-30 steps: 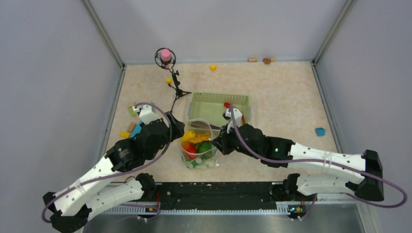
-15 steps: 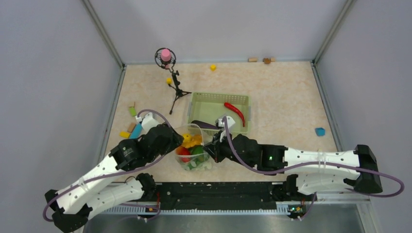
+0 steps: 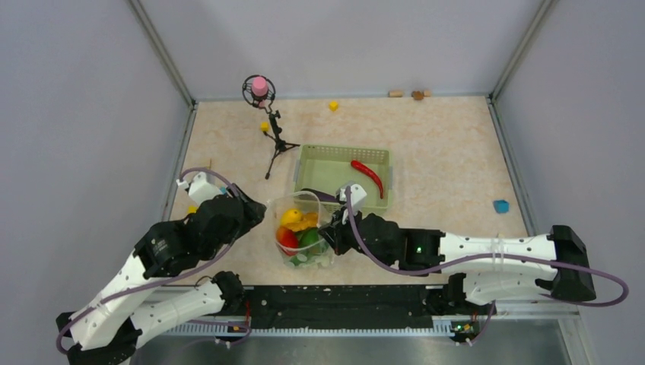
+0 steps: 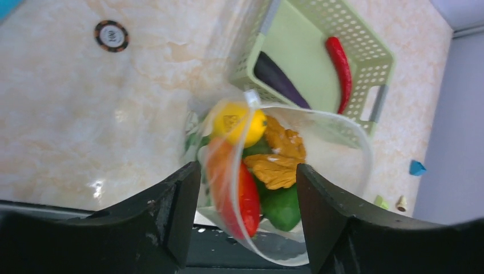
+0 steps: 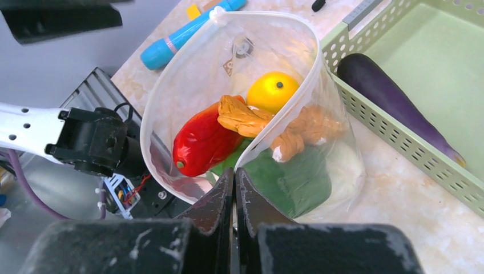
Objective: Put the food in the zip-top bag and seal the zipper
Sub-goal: Adjust the zipper food storage bag at the center of the board.
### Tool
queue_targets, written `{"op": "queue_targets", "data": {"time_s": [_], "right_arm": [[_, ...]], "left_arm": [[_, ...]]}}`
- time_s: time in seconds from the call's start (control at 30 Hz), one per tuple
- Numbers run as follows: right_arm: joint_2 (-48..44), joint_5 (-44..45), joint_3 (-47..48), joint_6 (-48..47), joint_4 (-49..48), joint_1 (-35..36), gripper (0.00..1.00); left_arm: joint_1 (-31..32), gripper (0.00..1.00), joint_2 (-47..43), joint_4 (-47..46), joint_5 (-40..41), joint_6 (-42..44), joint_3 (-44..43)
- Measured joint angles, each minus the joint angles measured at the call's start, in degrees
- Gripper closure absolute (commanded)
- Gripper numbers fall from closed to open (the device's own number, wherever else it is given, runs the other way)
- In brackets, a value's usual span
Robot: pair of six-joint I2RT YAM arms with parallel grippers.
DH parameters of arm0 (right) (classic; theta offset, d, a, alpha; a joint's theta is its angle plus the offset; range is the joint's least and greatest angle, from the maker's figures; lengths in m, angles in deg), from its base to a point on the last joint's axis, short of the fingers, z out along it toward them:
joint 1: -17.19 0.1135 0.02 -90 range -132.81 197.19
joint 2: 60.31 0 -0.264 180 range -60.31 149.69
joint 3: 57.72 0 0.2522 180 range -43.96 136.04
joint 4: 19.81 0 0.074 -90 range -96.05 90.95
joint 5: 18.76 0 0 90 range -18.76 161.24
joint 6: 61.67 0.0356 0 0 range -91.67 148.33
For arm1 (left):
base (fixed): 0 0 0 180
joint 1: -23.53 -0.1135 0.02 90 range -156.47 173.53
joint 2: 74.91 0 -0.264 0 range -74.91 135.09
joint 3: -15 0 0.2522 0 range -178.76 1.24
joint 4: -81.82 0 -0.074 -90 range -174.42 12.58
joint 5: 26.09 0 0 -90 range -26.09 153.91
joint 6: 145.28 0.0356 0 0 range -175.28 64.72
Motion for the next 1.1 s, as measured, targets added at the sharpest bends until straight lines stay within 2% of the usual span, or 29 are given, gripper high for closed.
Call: {"op": "queue_targets", "data": {"time_s": [0.17, 0.3, 0.5, 0.6, 0.63, 0.67, 0.7, 0.8, 0.87, 1.07, 1.1], "right_arm": [[0.0, 0.3, -1.2, 0.0, -1.9, 0.0, 1.00], [0.1, 0.2, -2.0, 0.0, -3.4, 0.0, 1.00], [0.9, -0.1, -2.3, 0.0, -4.5, 0.0, 1.00], [0.9, -0.1, -2.4, 0.0, -4.5, 0.0, 1.00], [0.9, -0.1, -2.4, 0.0, -4.5, 0.0, 1.00], [0.9, -0.1, -2.4, 0.0, -4.5, 0.0, 1.00], [0.9, 0.0, -2.4, 0.1, -4.5, 0.0, 1.00], [0.9, 0.2, -2.4, 0.3, -4.5, 0.0, 0.99], [0.9, -0.1, -2.5, 0.1, -4.7, 0.0, 0.88], [0.5, -3.1, -2.6, -4.7, -4.7, 0.0, 0.20], [0.1, -3.6, -2.6, -5.1, -4.5, -0.1, 0.13]], "left_arm": [[0.0, 0.37, -4.6, -0.7, -1.5, -1.0, 11.3], [0.0, 0.42, -4.7, -8.9, -6.0, -1.6, 19.9], [0.0, 0.52, -4.2, -15.5, -6.7, -2.9, 21.5], [0.0, 0.67, -4.2, -15.9, -5.9, -3.5, 21.2], [0.0, 0.75, -4.2, -15.9, -5.6, -3.7, 21.2], [0.0, 0.91, -4.2, -15.9, -5.4, -3.9, 21.2], [0.0, 1.00, -4.2, -15.8, -5.1, -4.1, 21.2], [0.0, 1.00, -4.4, -15.1, -4.2, -4.4, 21.1], [0.0, 1.00, -4.3, -14.6, -3.5, -3.7, 20.8], [0.0, 1.00, -2.4, -14.7, 1.9, 2.7, 17.1], [0.0, 1.00, -2.1, -15.0, 2.5, 3.8, 16.6]]}}
